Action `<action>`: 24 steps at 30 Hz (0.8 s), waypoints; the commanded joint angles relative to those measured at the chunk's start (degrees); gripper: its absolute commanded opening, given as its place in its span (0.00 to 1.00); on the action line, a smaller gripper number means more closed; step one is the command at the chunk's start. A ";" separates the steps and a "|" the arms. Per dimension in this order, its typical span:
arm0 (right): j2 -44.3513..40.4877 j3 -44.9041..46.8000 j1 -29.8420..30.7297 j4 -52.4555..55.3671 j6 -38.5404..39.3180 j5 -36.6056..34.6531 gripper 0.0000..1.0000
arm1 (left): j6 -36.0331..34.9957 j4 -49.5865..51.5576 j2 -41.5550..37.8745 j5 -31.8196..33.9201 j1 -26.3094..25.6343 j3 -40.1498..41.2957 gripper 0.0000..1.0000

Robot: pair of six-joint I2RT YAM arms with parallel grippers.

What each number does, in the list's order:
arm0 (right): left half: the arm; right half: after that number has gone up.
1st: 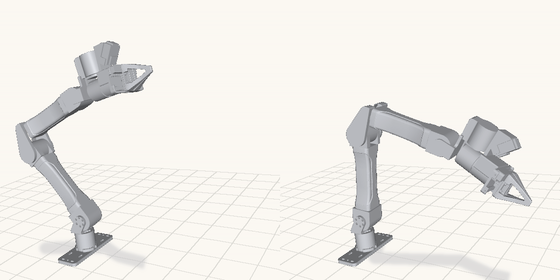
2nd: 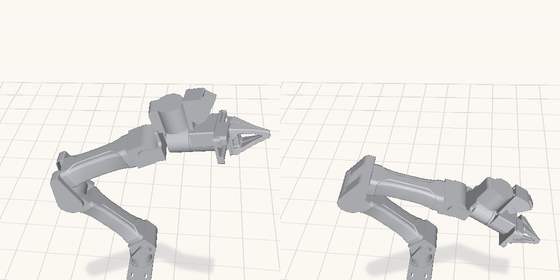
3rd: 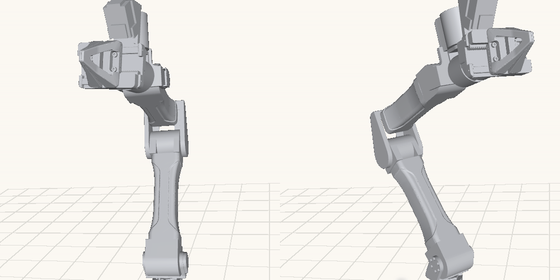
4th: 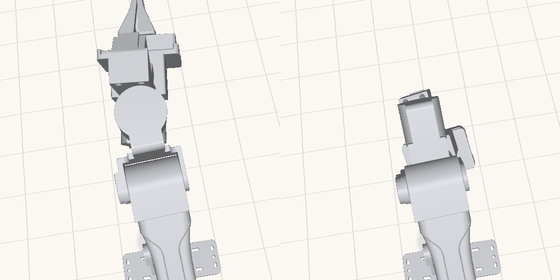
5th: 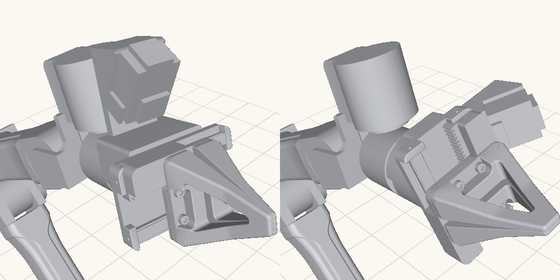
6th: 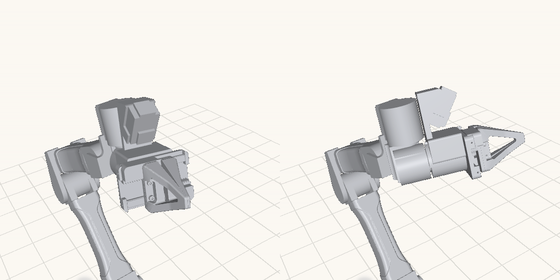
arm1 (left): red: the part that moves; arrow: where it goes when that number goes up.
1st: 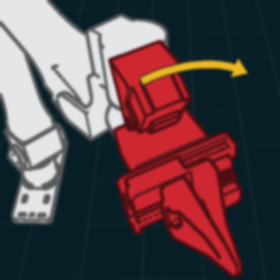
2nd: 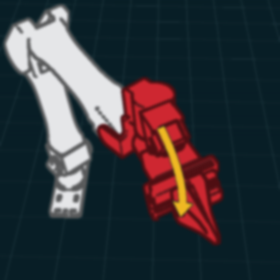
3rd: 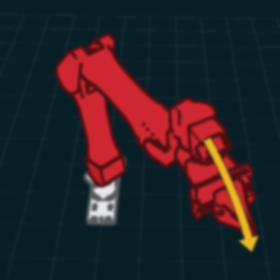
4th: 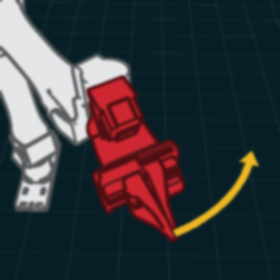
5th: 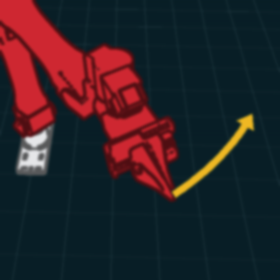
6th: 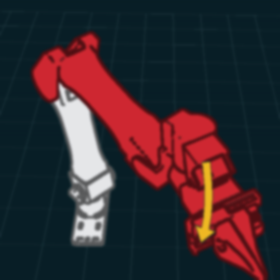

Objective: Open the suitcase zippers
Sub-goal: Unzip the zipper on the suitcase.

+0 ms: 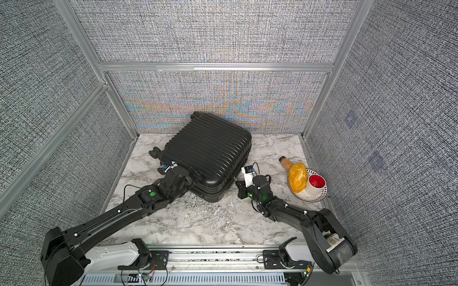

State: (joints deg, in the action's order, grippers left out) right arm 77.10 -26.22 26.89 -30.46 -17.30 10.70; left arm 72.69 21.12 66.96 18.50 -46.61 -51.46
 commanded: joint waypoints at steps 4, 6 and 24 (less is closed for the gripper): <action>5.90 -4.69 -6.90 0.11 1.66 1.03 0.00 | -1.30 9.37 -0.49 0.57 0.29 0.70 0.99; 7.99 -6.97 -8.18 0.06 2.88 2.28 0.00 | -1.32 9.31 -0.36 0.32 0.37 0.84 0.99; 26.34 -29.18 -20.33 5.89 6.33 9.20 0.00 | -2.41 8.61 -2.27 -1.28 1.49 2.68 0.99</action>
State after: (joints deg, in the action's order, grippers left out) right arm 102.04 -53.17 7.53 -26.98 -12.01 19.64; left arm 72.18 22.11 64.29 17.89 -45.69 -49.65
